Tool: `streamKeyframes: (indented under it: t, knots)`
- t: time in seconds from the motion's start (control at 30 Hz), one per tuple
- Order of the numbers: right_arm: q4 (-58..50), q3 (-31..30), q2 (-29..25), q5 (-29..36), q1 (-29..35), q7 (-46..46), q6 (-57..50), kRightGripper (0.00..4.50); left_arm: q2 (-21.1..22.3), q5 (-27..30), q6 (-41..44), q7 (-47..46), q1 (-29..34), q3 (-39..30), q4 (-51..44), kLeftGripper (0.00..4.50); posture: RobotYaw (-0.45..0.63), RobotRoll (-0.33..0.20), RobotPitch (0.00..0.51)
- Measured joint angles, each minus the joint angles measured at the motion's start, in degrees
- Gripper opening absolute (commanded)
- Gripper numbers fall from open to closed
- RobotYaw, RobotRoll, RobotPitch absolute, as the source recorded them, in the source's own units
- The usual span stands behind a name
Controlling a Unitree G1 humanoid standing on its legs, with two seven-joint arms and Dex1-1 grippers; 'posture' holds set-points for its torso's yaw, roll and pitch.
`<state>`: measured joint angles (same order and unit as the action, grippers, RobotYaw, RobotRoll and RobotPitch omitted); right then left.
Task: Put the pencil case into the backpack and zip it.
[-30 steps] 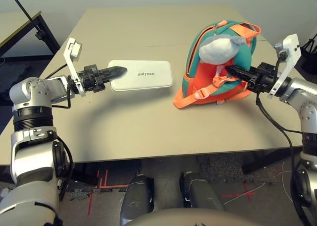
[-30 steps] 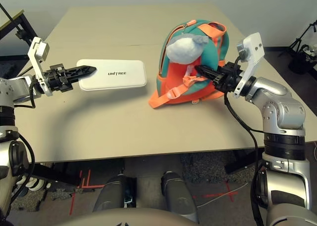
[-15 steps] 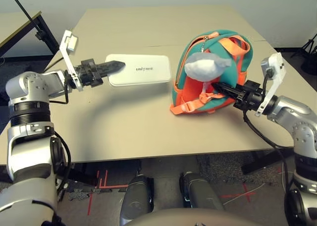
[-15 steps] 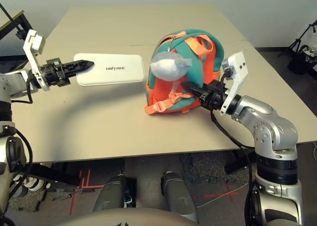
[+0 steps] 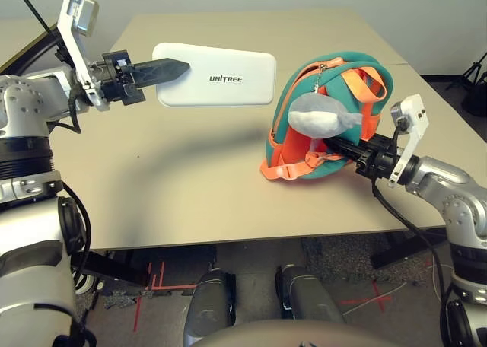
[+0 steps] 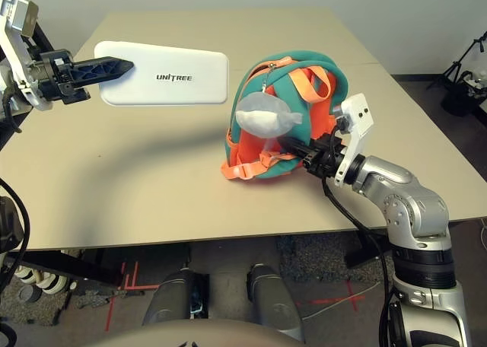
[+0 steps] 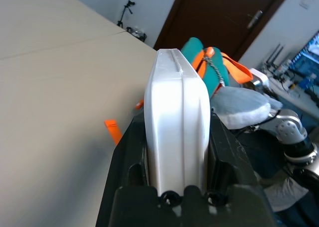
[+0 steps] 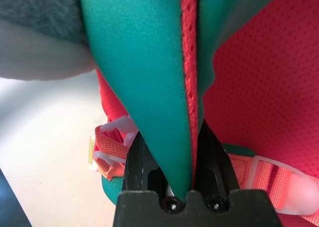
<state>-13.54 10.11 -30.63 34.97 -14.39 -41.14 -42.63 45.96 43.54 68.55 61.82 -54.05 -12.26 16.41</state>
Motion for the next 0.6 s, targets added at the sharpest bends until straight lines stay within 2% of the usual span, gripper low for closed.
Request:
streamKeyframes:
  t: [0.3,0.6]
  knots:
    - [0.2,-0.4,-0.3,0.0,0.1,0.0,0.6,0.43,0.3,-0.1,-1.8,3.0,-1.2,2.4,-2.3,1.34,-0.10,0.000,0.039]
    - [0.2,-0.4,-0.2,0.1,0.0,0.0,0.7,0.43,1.1,-4.7,-7.6,7.1,-2.7,10.2,-2.2,1.34,-0.10,0.000,0.036]
